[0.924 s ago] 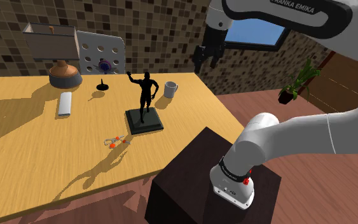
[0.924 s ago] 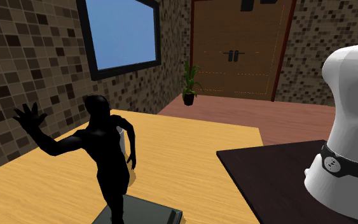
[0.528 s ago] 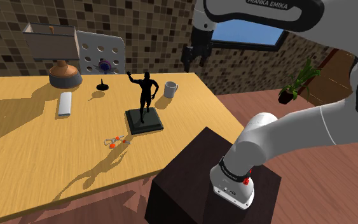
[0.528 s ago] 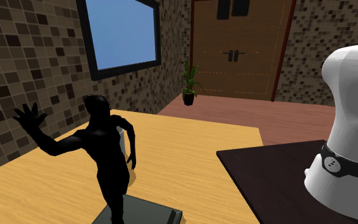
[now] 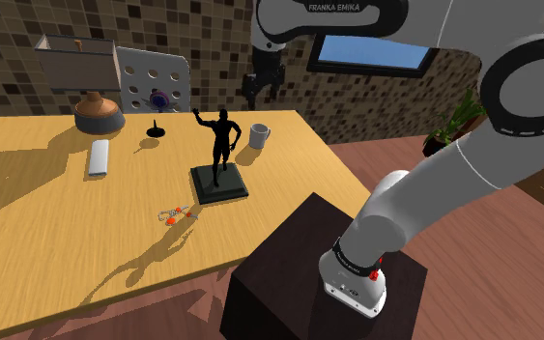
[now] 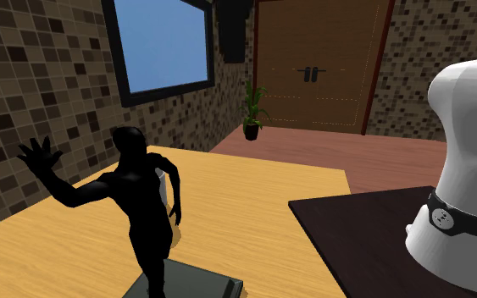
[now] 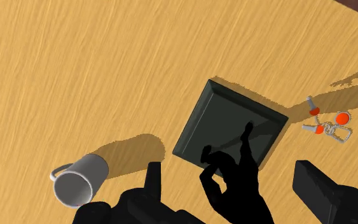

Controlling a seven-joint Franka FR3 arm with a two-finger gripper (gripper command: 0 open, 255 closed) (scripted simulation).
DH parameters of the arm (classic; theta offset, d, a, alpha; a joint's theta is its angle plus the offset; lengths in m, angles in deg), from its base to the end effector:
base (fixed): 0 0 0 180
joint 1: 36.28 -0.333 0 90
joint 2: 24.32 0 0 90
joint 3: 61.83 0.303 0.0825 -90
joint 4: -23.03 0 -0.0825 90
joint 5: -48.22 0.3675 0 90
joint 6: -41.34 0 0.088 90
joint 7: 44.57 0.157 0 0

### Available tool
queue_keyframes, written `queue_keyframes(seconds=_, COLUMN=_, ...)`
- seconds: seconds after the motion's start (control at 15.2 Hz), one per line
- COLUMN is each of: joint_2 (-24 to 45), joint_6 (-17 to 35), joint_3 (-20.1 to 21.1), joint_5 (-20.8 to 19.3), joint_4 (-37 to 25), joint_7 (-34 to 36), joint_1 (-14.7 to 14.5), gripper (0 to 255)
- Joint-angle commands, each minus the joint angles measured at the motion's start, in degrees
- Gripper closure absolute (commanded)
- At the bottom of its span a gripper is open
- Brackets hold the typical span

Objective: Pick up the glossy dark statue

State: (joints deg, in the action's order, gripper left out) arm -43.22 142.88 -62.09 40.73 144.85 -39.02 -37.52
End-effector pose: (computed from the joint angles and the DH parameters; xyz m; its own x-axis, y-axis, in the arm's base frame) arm 0.4412 -0.0103 0.4867 0.9985 -0.0526 -0.0134 -0.0505 -0.9906 0.1275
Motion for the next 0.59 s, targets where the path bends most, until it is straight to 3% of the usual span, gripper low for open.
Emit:
queue_keyframes(seconds=0.0, joint_2=4.3, joint_6=1.4, joint_3=0.6, joint_5=-0.4, joint_4=-2.8, joint_7=-0.1, joint_1=-0.5, gripper=0)
queue_keyframes(seconds=0.53, joint_2=21.8, joint_6=4.5, joint_3=2.3, joint_5=-3.0, joint_4=-16.4, joint_7=-1.7, joint_1=-2.0, gripper=0)
